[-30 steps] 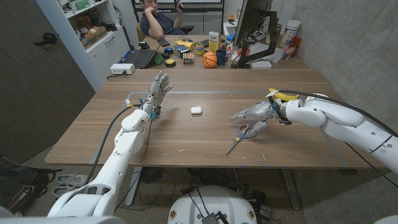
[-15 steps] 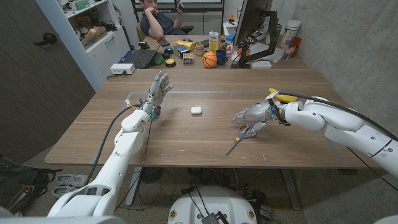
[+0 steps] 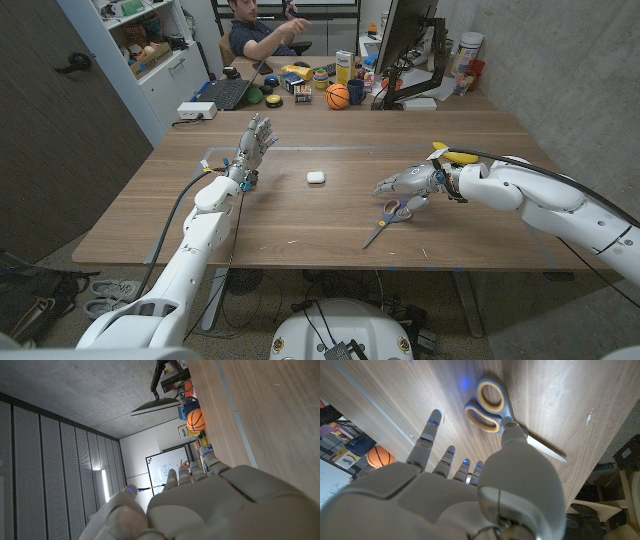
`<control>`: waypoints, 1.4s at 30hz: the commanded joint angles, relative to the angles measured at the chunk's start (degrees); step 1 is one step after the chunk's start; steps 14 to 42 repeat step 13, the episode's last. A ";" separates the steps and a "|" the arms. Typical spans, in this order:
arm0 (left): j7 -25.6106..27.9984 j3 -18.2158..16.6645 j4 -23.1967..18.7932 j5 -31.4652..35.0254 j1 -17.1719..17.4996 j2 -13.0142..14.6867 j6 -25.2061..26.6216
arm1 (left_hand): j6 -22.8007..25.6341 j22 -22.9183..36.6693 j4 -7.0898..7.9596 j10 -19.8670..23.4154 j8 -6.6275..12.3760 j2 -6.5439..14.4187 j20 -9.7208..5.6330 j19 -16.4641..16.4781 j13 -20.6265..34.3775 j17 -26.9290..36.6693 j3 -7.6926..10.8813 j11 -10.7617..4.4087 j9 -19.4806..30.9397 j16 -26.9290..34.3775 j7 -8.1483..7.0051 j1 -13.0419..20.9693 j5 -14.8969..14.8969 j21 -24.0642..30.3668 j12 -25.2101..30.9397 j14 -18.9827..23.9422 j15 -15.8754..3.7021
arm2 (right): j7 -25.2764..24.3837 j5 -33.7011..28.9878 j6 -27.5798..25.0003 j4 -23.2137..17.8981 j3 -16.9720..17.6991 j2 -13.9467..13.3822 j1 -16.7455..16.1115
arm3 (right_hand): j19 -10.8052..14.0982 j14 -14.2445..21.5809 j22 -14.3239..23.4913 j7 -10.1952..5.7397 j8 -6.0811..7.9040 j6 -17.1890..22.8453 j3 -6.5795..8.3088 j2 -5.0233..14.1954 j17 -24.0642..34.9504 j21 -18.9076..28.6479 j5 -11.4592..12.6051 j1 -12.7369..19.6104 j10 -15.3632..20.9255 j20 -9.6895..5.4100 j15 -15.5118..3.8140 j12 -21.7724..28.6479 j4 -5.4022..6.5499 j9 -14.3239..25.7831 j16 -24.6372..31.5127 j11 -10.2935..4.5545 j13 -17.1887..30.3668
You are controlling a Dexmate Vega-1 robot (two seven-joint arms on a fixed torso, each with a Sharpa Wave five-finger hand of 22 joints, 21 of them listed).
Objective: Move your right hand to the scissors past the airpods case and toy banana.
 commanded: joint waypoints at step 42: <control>0.48 0.11 -1.84 0.06 1.08 0.20 0.51 | -0.45 0.15 -0.07 0.30 0.37 0.45 0.28 0.33 0.12 0.19 -0.62 0.16 0.33 0.05 -0.04 -0.51 -0.23 -0.30 0.15 0.03 0.30 | 0.08 0.73 -0.73 -0.68 0.63 -0.34 -0.84 | 1.25 0.88 0.15 -0.15 -0.15 1.26 -1.03 0.68 0.22 -1.14 -0.27 1.16 0.93 -0.89 -6.09 0.23 0.33 0.08 0.17 -0.33 0.15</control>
